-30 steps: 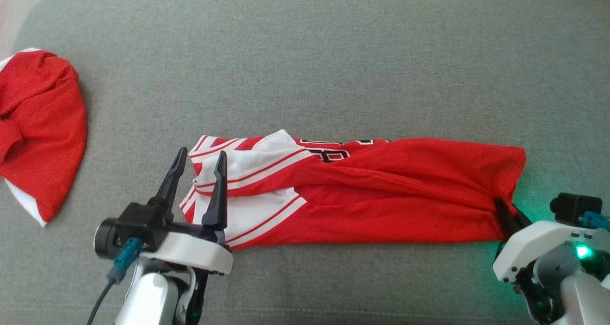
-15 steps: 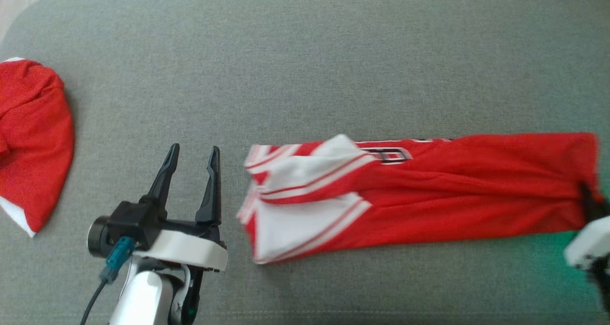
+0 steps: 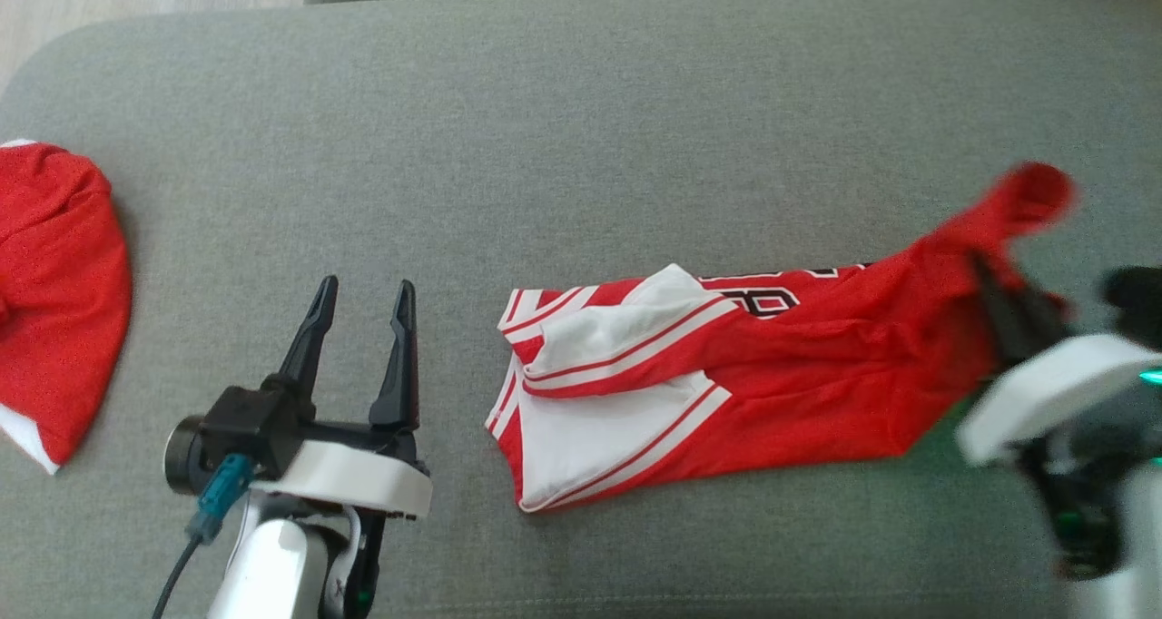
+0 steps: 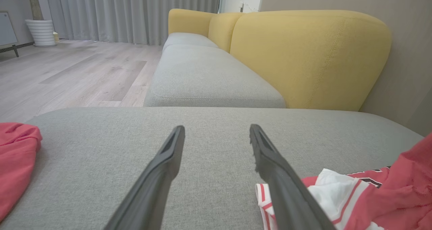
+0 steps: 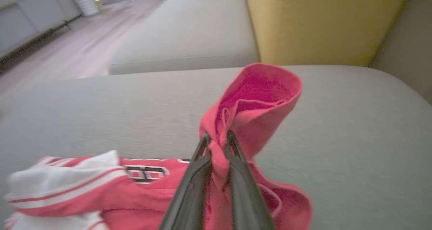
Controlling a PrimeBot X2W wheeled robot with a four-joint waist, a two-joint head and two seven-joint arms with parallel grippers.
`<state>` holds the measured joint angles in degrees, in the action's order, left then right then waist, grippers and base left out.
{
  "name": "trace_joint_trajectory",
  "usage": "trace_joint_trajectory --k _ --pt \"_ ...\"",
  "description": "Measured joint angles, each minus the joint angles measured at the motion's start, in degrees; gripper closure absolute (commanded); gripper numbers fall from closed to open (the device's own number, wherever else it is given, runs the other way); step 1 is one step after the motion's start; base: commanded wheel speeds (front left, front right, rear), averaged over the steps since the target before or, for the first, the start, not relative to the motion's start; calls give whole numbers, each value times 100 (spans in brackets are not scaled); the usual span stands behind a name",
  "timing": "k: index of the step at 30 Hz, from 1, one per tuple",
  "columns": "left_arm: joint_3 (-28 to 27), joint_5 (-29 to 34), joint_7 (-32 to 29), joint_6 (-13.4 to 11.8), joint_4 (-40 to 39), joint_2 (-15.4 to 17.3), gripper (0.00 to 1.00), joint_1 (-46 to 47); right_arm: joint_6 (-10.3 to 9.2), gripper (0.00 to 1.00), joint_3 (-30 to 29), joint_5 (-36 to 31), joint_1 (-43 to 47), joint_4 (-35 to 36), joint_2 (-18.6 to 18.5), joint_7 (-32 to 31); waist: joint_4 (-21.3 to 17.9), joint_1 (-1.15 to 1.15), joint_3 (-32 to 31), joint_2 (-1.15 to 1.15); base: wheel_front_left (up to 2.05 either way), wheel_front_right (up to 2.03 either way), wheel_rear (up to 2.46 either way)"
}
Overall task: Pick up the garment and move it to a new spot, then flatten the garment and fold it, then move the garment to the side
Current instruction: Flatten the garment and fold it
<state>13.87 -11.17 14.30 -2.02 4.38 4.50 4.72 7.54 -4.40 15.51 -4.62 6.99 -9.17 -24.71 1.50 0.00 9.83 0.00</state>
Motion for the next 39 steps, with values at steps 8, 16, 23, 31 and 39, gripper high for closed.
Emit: trace_joint_trajectory --k 8,16,23,31,39 --pt "27 1 0 9 11 -13 0 -15 0 100 1788 483 -274 -85 530 -96 87 0 -36 0 0 0 0" --pt "185 1 0 52 134 -67 0 19 0 100 3355 1459 -724 -1415 553 816 422 0 50 0 0 0 0" --pt "197 1 0 49 138 -96 0 36 0 86 3741 1844 -1070 -2319 549 1392 570 0 176 0 0 0 0" --pt "170 1 0 49 156 -98 0 38 0 0 4152 2199 -1468 -2285 541 2130 449 0 183 0 0 0 0" --pt "51 51 0 44 226 -82 0 31 -1 0 2976 1172 -1563 -1857 534 3010 238 0 -47 0 0 0 0"
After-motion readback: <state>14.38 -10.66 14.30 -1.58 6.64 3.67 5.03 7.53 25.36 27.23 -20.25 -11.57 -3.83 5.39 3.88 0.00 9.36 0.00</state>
